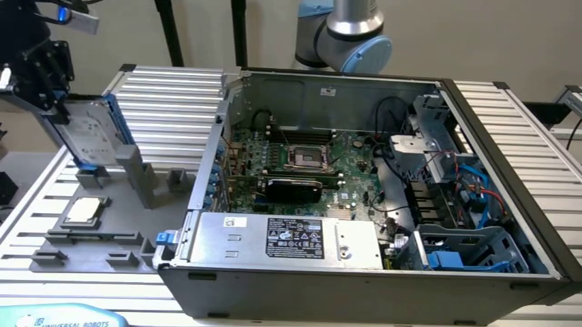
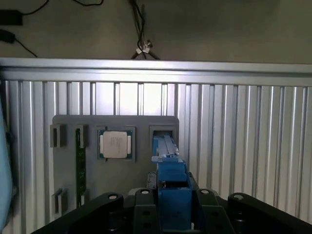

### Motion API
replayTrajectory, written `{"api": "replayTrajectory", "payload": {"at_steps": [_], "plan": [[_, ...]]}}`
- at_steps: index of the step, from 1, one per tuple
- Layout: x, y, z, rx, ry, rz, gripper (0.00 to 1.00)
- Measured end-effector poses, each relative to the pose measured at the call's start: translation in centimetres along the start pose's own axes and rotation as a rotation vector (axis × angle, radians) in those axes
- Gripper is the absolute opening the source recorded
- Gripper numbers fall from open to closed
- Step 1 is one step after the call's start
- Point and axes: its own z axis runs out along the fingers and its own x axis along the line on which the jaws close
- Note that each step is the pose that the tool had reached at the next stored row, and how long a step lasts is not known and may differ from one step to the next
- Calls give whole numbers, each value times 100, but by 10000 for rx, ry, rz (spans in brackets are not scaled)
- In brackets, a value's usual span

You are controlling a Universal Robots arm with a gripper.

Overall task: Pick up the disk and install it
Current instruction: 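Pick up the disk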

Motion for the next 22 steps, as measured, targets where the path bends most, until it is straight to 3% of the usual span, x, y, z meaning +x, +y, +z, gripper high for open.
{"api": "replayTrajectory", "payload": {"at_steps": [11,17,22], "plan": [[-9,-79,-499,0,-1,-1,33],[-14,-277,-776,-14,-6,-5,33],[-16,-501,-1005,-51,-65,-33,33]]}}
